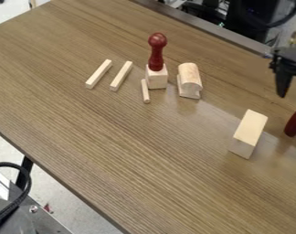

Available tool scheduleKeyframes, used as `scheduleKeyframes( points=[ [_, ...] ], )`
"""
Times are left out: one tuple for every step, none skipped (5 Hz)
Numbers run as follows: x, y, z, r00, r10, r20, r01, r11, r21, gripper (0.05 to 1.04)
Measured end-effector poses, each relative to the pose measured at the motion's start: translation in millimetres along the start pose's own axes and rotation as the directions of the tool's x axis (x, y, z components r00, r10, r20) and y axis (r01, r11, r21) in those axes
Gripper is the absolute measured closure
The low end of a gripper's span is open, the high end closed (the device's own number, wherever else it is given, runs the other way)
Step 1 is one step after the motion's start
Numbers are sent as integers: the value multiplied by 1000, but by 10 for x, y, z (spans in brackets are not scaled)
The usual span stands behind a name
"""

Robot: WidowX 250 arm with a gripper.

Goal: Put the red cheese to the top of block

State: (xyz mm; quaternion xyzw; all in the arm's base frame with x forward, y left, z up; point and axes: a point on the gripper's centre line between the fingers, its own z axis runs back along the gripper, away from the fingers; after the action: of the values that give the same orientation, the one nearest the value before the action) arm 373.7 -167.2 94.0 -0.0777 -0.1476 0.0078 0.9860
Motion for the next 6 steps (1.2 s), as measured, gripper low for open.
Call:
scheduleKeyframes(
  points=[
    [39, -41, -74, 999, -26, -22, 25, 1000, -10, 84],
    [101, -36, -138, 999, -37, -30, 37, 999, -11, 119],
    [111, -17, -192, 999, -41, -30, 41, 999, -9, 395],
    [136, -8, -198, 999, -44, -15, 44, 999, -11, 694],
    [115, 16, -190, 999, -42, 0, 42, 999, -7, 788],
    [61, 59, -113, 1000, -30, 9, 30, 1000, -1, 788]
  ],
)
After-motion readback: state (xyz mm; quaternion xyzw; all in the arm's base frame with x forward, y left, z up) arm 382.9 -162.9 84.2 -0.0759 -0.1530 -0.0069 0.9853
